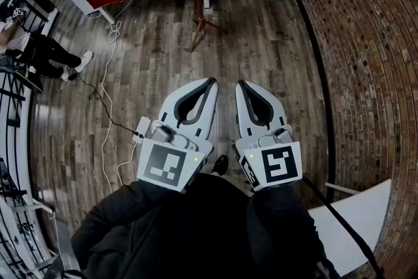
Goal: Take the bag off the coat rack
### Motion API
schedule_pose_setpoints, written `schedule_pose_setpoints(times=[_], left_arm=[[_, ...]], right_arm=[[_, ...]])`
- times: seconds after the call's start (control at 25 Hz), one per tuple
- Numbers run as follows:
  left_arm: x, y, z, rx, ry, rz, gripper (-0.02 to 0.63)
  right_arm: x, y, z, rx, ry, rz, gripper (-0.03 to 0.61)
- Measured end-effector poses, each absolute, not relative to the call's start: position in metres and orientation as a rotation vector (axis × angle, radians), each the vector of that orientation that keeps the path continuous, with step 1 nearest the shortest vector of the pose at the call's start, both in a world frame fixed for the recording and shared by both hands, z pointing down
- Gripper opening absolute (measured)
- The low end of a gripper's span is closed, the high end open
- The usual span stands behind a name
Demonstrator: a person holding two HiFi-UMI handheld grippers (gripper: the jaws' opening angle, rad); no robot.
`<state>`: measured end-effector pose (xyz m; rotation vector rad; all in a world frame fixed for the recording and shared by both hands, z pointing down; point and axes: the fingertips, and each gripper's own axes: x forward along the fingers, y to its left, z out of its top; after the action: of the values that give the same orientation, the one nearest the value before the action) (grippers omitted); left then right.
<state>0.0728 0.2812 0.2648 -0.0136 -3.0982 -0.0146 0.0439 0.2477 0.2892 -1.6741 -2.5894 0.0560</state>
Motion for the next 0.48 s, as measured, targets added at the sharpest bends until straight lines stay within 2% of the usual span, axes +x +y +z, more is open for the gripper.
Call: schedule_pose_setpoints(times=[0.48], left_arm=[[0.066,0.292,0.272,-0.051,-3.1,-0.003,0.009]], right_arm=[[0.034,0.257,0.298,-1.696,-2.543,0.13,0.006]])
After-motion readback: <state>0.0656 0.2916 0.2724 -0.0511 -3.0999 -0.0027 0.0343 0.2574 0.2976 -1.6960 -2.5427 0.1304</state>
